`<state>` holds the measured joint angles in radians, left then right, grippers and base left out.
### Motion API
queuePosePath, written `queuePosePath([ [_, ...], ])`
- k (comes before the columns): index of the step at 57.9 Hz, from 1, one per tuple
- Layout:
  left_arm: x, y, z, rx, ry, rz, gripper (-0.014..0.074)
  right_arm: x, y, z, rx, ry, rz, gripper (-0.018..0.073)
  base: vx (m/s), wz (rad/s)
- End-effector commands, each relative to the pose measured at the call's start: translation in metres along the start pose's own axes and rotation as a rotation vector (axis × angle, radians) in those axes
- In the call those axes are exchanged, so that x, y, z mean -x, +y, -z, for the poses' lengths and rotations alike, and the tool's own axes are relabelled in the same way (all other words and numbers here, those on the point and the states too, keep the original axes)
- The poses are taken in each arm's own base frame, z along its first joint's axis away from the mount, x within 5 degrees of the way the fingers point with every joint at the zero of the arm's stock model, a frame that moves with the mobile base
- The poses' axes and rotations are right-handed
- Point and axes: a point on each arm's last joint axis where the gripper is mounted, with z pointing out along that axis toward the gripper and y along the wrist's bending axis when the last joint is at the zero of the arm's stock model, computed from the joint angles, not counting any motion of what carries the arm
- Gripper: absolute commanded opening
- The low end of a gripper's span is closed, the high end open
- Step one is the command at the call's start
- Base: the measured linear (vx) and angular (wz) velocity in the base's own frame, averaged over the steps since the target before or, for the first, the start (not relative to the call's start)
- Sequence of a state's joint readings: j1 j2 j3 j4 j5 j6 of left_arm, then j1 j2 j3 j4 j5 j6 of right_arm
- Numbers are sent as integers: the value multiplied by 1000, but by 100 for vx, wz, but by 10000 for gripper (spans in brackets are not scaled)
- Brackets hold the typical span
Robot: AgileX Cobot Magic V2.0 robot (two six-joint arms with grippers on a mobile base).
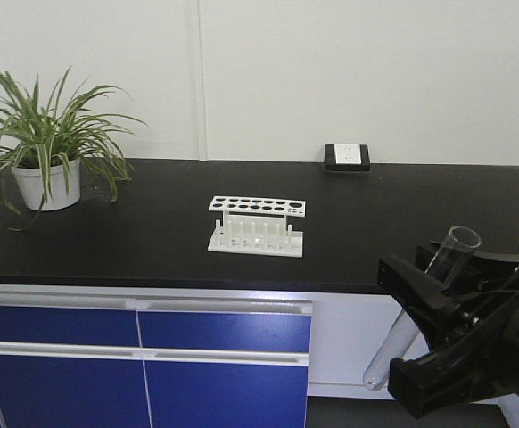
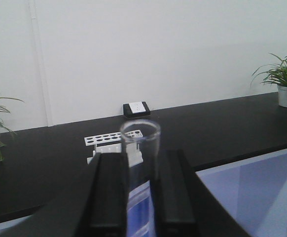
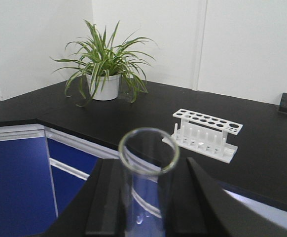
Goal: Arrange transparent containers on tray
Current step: 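Drive the base to the yellow tray while holding both tubes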
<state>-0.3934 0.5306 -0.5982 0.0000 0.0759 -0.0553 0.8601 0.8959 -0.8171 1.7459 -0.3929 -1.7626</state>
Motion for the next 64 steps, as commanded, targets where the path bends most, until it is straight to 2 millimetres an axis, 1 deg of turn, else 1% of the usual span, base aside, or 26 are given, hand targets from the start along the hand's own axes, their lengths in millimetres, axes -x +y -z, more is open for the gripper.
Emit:
queuePosePath([
  [1,20,-2,2,-12,-123,12,128,10,1,3,29,-29,-29,201,-25,6],
  [34,20,-2,2,-12,-123,12,128,10,1,3,30,-29,-29,201,-22,14],
  [64,20,-2,2,-12,-123,12,128,10,1,3,30,-29,-29,201,-11,38],
])
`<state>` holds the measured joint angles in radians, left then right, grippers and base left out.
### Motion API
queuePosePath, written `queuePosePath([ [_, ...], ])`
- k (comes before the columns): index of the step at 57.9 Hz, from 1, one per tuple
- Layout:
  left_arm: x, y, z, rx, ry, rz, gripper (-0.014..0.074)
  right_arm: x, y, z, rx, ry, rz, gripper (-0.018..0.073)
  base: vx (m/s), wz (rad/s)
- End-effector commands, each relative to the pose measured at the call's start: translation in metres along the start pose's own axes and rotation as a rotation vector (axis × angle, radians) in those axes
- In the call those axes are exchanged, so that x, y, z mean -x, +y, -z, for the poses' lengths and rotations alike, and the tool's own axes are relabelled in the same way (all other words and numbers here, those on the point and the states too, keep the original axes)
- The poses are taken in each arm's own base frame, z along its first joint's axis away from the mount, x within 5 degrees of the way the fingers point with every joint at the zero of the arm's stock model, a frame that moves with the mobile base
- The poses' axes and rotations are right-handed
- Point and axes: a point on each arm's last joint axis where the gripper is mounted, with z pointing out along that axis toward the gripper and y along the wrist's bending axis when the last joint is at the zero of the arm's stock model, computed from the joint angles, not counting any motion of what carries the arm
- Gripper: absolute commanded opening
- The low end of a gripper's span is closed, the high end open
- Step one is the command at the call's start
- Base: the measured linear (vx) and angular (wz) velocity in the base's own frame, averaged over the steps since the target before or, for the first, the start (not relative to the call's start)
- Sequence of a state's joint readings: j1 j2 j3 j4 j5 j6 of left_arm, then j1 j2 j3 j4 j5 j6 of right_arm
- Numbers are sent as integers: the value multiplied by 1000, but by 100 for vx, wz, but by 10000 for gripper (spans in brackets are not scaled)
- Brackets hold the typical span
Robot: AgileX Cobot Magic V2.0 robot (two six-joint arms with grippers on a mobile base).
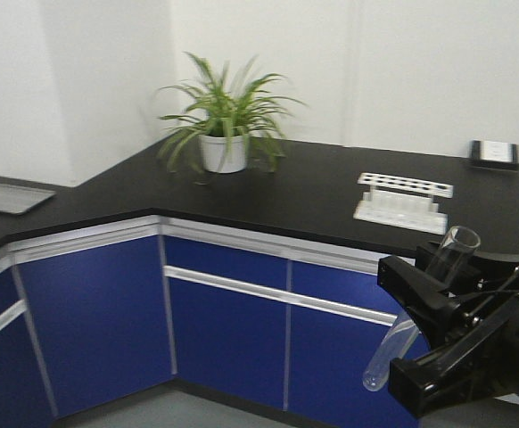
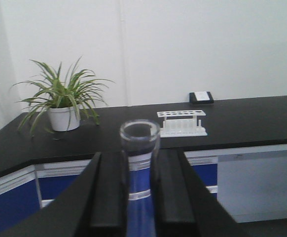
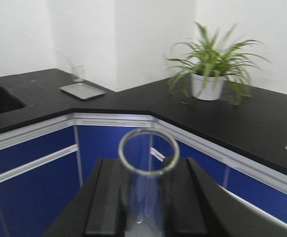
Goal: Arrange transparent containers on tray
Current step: 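Drive the base to the yellow tray while holding both tubes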
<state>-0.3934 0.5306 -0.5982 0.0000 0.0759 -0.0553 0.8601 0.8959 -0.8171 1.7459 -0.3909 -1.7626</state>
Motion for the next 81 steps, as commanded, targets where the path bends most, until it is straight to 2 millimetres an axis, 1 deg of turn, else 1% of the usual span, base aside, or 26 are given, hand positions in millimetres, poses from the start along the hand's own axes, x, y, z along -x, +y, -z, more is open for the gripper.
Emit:
queuePosePath([
  [1,20,-2,2,-12,-123,12,128,10,1,3,28,-28,-29,201,-9,49],
  [41,20,-2,2,-12,-123,12,128,10,1,3,28,-28,-29,201,-6,57],
  [81,20,-2,2,-12,-123,12,128,10,1,3,28,-28,-29,201,4,50],
])
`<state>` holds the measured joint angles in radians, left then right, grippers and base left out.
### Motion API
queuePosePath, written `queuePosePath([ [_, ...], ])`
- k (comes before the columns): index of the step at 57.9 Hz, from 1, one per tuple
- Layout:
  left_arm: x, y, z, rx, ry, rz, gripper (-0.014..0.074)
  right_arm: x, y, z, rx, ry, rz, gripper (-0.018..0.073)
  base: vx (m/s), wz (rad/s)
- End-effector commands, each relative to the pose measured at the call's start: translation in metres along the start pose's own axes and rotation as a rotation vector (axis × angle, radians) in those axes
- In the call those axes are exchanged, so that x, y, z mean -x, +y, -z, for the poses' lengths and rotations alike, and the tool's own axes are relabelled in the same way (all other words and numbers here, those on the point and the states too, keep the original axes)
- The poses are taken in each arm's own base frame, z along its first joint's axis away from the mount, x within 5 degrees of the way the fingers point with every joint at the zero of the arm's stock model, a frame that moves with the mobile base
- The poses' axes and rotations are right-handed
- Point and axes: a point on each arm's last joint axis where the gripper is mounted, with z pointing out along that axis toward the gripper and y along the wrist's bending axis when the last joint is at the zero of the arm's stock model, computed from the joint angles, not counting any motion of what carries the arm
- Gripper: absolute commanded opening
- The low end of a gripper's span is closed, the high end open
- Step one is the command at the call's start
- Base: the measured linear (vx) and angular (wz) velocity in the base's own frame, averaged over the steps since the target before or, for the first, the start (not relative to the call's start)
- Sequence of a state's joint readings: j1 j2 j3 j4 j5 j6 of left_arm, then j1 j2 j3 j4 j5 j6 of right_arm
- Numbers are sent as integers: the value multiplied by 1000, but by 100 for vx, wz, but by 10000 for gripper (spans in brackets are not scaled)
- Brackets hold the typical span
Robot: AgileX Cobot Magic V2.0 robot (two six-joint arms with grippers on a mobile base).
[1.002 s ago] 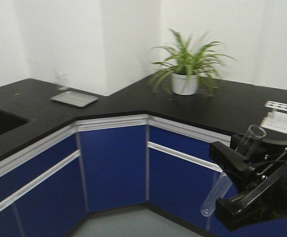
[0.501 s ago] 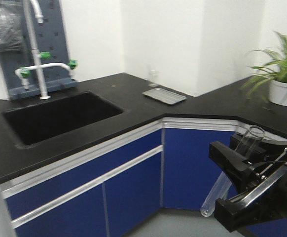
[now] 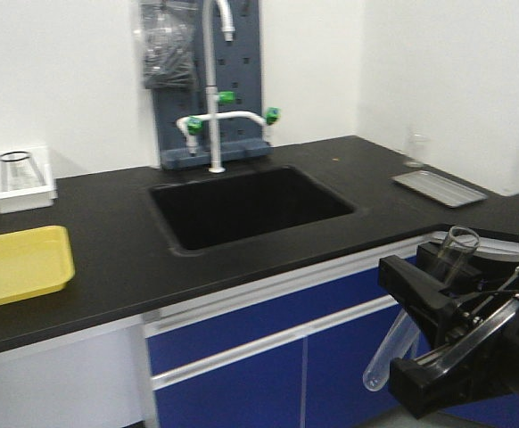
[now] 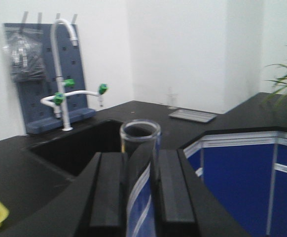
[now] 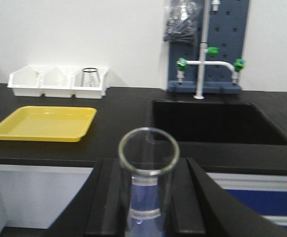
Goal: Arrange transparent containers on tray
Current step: 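Drive the base to the yellow tray while holding both tubes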
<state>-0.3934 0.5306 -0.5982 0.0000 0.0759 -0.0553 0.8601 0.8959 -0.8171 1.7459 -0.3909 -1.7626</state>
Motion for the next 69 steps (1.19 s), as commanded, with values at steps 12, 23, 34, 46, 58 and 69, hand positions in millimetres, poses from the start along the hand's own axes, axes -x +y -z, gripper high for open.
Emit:
queuePosePath([
  [12,20,-2,2,-12,-123,12,128,10,1,3,28,-28,-29,201,11,52],
  [23,20,-2,2,-12,-123,12,128,10,1,3,28,-28,-29,201,14,55],
  [34,20,-2,2,-12,-123,12,128,10,1,3,28,-28,-29,201,15,56],
  [46,20,-2,2,-12,-123,12,128,10,1,3,28,-28,-29,201,16,47],
  [58,20,-2,2,-12,-123,12,128,10,1,3,28,-28,-29,201,18,37],
  [69,20,-2,2,-12,-123,12,128,10,1,3,28,-28,-29,201,21,27],
])
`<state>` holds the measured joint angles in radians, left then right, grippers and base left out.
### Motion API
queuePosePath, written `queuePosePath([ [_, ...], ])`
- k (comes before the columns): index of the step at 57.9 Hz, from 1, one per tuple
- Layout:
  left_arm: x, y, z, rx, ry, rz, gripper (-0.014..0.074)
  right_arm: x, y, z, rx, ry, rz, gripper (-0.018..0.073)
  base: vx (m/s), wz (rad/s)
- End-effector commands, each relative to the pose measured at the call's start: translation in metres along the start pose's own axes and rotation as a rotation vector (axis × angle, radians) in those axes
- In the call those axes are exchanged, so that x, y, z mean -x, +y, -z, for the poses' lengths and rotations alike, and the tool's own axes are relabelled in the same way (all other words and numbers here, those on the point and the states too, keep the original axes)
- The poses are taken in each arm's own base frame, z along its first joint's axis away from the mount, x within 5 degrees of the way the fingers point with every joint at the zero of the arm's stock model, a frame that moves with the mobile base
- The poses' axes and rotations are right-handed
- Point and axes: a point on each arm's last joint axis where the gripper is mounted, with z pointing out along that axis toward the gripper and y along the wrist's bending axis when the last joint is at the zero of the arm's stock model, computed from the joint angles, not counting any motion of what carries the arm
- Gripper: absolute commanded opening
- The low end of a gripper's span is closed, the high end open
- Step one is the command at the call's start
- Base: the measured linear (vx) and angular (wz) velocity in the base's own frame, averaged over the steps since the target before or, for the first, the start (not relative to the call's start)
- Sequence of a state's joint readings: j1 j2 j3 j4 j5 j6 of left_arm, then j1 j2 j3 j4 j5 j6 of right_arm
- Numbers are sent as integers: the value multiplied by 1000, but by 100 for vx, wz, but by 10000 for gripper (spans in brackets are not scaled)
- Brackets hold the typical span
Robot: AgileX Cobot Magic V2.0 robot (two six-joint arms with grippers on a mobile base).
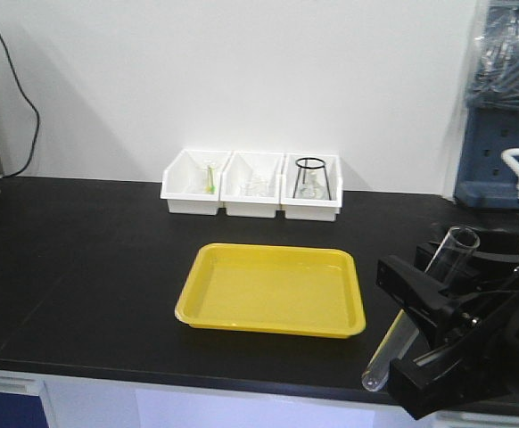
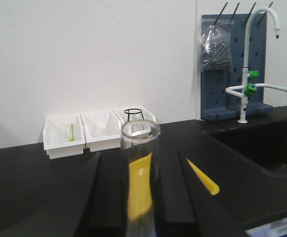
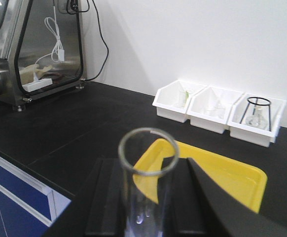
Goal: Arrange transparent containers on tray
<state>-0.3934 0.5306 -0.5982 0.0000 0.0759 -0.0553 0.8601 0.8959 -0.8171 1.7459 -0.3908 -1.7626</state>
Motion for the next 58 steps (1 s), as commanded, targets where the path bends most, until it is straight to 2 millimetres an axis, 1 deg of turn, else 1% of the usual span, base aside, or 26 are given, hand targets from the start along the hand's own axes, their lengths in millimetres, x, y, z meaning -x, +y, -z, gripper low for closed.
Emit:
queuePosePath([
  [1,20,-2,2,-12,-123,12,128,10,1,3,28,-28,-29,201,22,22],
  [35,20,-2,2,-12,-123,12,128,10,1,3,28,-28,-30,201,25,11],
  [58,20,-2,2,-12,-123,12,128,10,1,3,28,-28,-30,201,25,-6],
])
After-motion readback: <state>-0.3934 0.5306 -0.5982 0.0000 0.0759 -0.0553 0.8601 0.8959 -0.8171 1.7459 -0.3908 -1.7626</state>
